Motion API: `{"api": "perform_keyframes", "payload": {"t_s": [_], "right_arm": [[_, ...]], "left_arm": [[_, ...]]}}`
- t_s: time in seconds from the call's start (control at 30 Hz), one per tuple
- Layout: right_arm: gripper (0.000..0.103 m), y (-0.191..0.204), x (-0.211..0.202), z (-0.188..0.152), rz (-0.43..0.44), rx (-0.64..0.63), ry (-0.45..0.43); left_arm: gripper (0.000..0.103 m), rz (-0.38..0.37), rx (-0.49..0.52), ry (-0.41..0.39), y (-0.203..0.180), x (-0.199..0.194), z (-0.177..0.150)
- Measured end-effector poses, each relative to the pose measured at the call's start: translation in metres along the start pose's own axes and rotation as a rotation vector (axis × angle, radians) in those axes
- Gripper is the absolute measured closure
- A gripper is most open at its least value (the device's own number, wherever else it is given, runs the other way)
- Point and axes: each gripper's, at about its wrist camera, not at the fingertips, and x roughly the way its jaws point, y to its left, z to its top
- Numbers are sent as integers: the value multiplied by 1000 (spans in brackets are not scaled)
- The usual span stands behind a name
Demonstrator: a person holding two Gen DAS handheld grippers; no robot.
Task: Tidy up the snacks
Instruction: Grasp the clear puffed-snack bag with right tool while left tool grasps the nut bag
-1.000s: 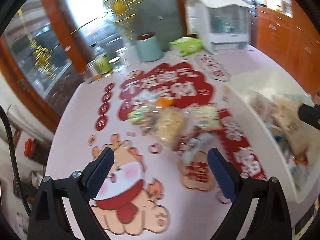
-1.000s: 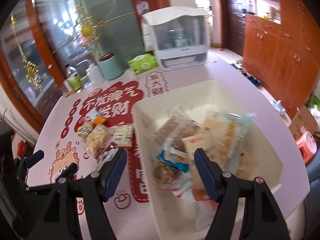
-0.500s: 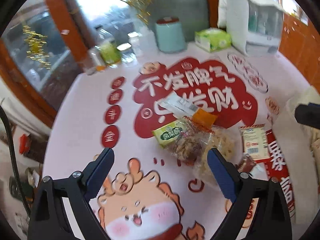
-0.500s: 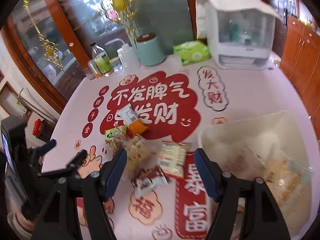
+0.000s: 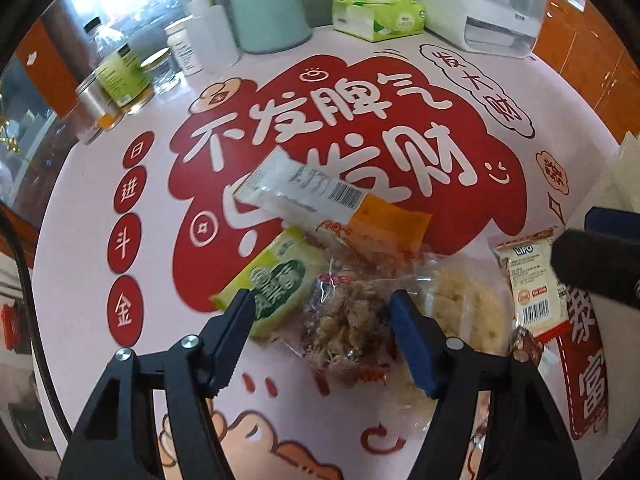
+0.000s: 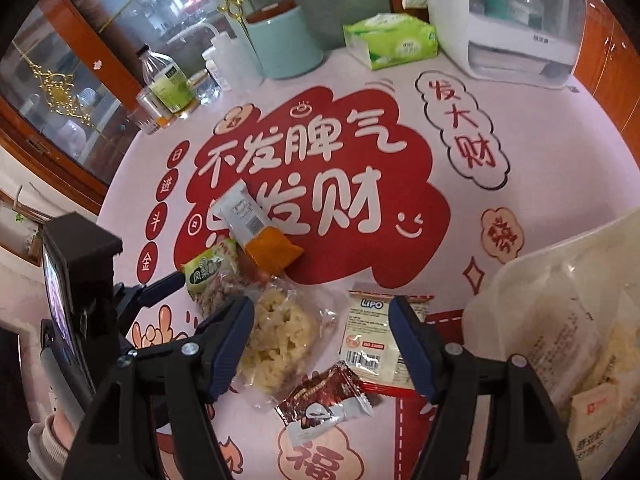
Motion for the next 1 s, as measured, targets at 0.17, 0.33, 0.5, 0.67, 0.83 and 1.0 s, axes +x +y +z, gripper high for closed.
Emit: {"api": "perform_keyframes", "payload": {"t_s": [0.17, 0.33, 0.5, 0.67, 0.83, 1.0], "right_arm": [[32, -2, 11, -1, 2, 23, 26], [32, -1, 22, -4, 25, 30, 71], [32, 3, 32, -9, 62, 42, 115], [32, 7, 44, -20, 111, 103, 188], [32, 14, 60, -25, 133, 160, 247], [25, 34, 77, -22, 81, 116, 235]], "left_arm": [[51, 48, 50, -29, -9, 3, -8], [56, 30, -38, -28, 10, -8, -26], [56, 16, -206, -26, 46, -25, -58], [56, -7, -315, -25, 64, -44, -90], [56, -26, -378, -34, 66, -55, -107], [56, -19, -403, -42, 66, -59, -111]]}}
